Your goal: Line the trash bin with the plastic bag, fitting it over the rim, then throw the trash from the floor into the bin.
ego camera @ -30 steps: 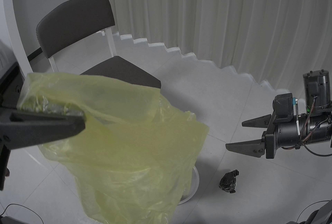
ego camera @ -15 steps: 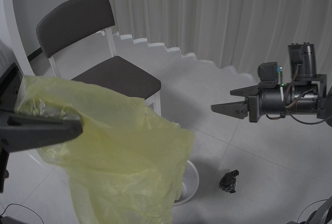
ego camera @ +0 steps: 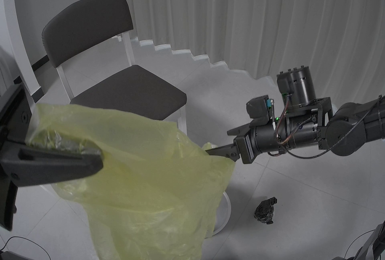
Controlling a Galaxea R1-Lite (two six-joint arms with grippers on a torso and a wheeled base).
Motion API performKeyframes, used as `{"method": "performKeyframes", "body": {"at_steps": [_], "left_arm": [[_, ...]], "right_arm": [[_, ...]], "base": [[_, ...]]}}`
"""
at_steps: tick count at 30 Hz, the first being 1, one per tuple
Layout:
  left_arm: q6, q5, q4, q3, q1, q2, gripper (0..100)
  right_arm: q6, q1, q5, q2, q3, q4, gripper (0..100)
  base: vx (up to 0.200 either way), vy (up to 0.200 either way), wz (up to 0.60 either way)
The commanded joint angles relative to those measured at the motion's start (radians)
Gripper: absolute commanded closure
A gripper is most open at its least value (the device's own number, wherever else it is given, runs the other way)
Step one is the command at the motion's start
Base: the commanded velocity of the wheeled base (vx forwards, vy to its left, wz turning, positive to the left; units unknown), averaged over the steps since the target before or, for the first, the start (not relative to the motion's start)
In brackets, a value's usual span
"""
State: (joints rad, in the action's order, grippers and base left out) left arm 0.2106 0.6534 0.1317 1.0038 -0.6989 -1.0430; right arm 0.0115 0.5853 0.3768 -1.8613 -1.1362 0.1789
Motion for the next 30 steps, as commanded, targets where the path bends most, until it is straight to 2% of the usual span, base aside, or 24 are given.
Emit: {"method": "performKeyframes", "body": {"at_steps": [1, 8, 16, 21, 30], "left_arm": [[0.001, -0.001, -0.001, -0.005, 0.004, 0.001, 100], [0.001, -0.003, -0.027, 0.056, 0.033, -0.034, 100], [-0.002, -0.001, -0.029, 0.119, 0.047, -0.071, 100], [0.0, -0.001, -0.03, 0.136, 0.047, -0.068, 100], [-0.002, -0.001, -0.034, 0.211, 0.045, -0.063, 100]], "right_arm": [[0.005, 0.018, 0.008, 0.06, 0.088, -0.006, 0], [0.021, 0.051, 0.01, 0.223, 0.283, -0.013, 0], [0.022, 0.083, 0.01, 0.395, 0.429, -0.027, 0], [0.021, 0.099, -0.001, 0.439, 0.486, -0.029, 0], [0.021, 0.074, -0.001, 0.485, 0.535, -0.029, 0]], "base": [[0.0, 0.0, 0.0], [0.0, 0.0, 0.0], [0.0, 0.0, 0.0], [0.0, 0.0, 0.0], [0.0, 0.0, 0.0]]}}
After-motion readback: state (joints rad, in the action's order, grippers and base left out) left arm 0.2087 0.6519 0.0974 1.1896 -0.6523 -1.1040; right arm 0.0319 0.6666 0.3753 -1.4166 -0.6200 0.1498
